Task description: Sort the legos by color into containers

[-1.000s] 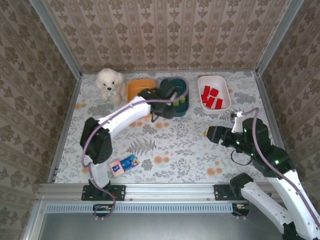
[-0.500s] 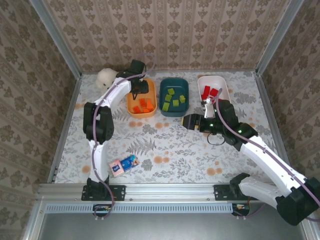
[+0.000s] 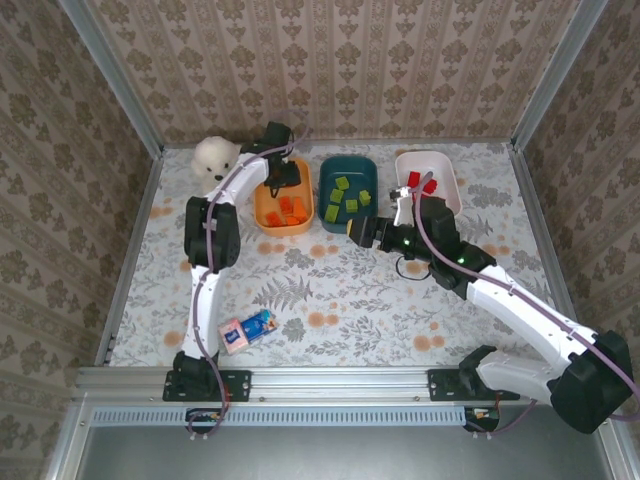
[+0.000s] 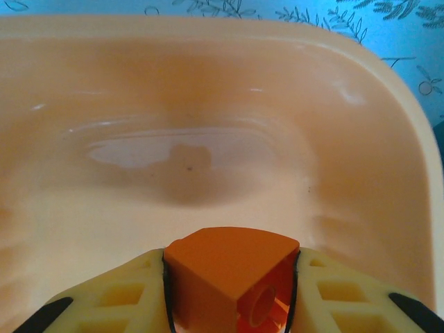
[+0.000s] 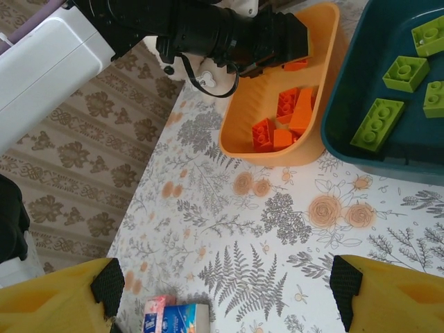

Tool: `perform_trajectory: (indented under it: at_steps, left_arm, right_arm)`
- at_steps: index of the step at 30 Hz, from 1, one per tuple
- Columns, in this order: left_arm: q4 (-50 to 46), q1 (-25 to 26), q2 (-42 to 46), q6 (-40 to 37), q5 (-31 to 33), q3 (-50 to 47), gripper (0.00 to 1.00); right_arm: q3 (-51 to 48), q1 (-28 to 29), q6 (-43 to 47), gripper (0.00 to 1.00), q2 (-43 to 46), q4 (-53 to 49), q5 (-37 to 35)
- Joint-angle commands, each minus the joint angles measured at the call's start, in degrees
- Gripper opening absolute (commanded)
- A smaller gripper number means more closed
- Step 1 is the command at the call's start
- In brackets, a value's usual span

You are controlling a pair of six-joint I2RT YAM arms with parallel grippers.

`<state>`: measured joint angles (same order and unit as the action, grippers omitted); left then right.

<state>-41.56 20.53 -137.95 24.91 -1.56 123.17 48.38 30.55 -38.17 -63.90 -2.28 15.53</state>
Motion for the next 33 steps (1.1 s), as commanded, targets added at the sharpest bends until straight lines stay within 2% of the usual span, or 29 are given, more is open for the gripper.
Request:
perform_trajectory:
  at_steps: [1,6,13,18,20,21,22,26,30,31,33]
  left_arm:
    - [-2.6,-0.4,-1.5,2.0,-2.7,1.3,0.4]
    - [-3.6,-0.4,0.0,2.8,-4.5,1.6,0.5]
    - [-0.7,-0.3,9.9,5.7,-4.1,-2.9,0.66]
    - [-1.4,-0.4,17.8,6.4,-3.2,-4.3,0.68]
    - [-0.7,-0.7,23.6,6.8,-2.7,-8.2,0.7]
    - [0.1,-0.8,26.5,7.0,-2.4,-10.7,0.75]
    - [1.8,-1.1,30.2,7.2,-2.6,-14.4,0.99]
    - [7.7,-3.0,46.1,8.3,-3.0,-31.4,1.0]
    - [2.8,-5.5,59.6,8.9,4.1,-43.6,1.0]
    - [0.9,-6.0,62.4,8.8,7.9,-46.2,1.0]
    - [-2.8,-5.6,68.0,9.3,20.2,-51.3,1.0]
  right_arm:
    - [0.9,0.2,0.2,0.81,-0.8,1.5,-1.5]
    - [2.8,0.2,1.6,0.82,-2.2,-0.5,-1.4]
    - [6.5,0.1,6.6,0.83,-1.3,-5.1,-4.7]
    - [11.3,-0.1,11.8,0.84,0.2,-10.7,-9.6]
    - [13.3,-0.5,13.2,0.88,1.2,-14.4,-14.4]
    - [14.2,-0.7,13.6,0.91,1.5,-16.0,-16.1]
    - [15.3,-1.0,14.1,0.97,1.8,-18.3,-18.3]
    - [18.2,-1.7,14.6,1.0,3.2,-24.9,-26.6]
    - [17.2,-1.8,15.3,1.0,7.2,-26.5,-34.9]
    - [16.4,-1.8,15.3,1.0,8.0,-27.0,-38.5]
    - [15.8,-2.1,10.3,1.0,7.5,-32.7,-50.5]
